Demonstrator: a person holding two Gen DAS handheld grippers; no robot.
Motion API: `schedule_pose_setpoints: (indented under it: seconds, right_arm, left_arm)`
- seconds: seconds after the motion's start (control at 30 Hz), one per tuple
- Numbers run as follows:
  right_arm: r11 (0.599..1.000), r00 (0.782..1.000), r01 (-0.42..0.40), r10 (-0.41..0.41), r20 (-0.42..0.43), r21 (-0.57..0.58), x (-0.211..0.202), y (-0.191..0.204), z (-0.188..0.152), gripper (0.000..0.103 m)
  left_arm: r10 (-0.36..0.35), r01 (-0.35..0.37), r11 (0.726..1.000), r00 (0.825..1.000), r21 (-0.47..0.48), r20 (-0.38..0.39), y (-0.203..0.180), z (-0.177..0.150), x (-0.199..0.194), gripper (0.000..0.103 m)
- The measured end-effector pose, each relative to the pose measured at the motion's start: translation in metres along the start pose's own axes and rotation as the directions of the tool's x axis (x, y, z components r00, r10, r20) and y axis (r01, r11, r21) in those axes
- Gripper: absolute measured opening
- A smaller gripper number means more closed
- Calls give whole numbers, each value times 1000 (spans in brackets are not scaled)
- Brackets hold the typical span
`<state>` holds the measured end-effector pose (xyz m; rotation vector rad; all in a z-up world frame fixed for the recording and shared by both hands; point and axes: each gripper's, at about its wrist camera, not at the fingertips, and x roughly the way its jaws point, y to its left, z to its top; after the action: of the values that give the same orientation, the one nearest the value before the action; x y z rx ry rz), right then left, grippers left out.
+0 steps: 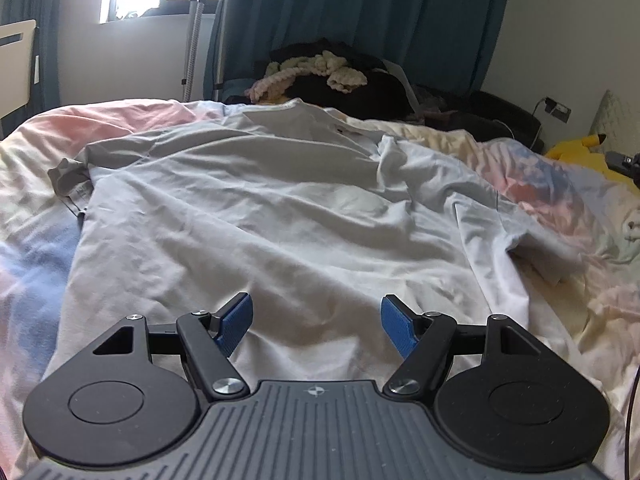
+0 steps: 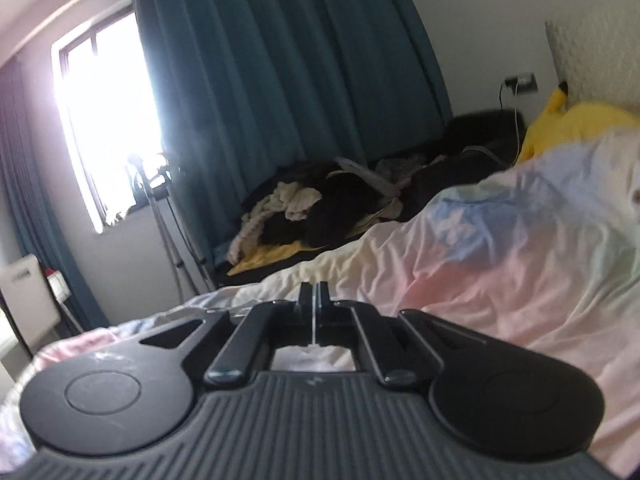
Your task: Fold clothes
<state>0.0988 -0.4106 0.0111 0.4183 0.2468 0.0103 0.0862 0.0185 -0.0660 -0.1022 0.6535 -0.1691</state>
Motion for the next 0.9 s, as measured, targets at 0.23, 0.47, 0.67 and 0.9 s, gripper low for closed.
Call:
schedule_pose_setpoints:
  seconds: [0.23, 0.47, 0.67, 0.9]
  right_arm:
    - [923, 980, -18, 93, -178, 384, -6, -51, -30, 24]
    - [691, 948, 129, 124, -292, 711, 7, -99, -83, 61]
    - [690, 951, 165, 78, -299, 704, 47, -112, -90, 56]
    - [758, 956, 122, 85, -282, 641, 80, -104, -80, 47]
  left_arm:
    - [-9, 9, 1000, 1000, 1, -27, -9, -4, 8, 75]
    - [-17, 16, 1000, 999, -22, -49, -9, -6, 17, 75]
    - [-24, 23, 999, 999, -31, -49, -12, -9, 21, 75]
    - [-39, 38, 999, 999, -25, -38, -14, -13, 22, 75]
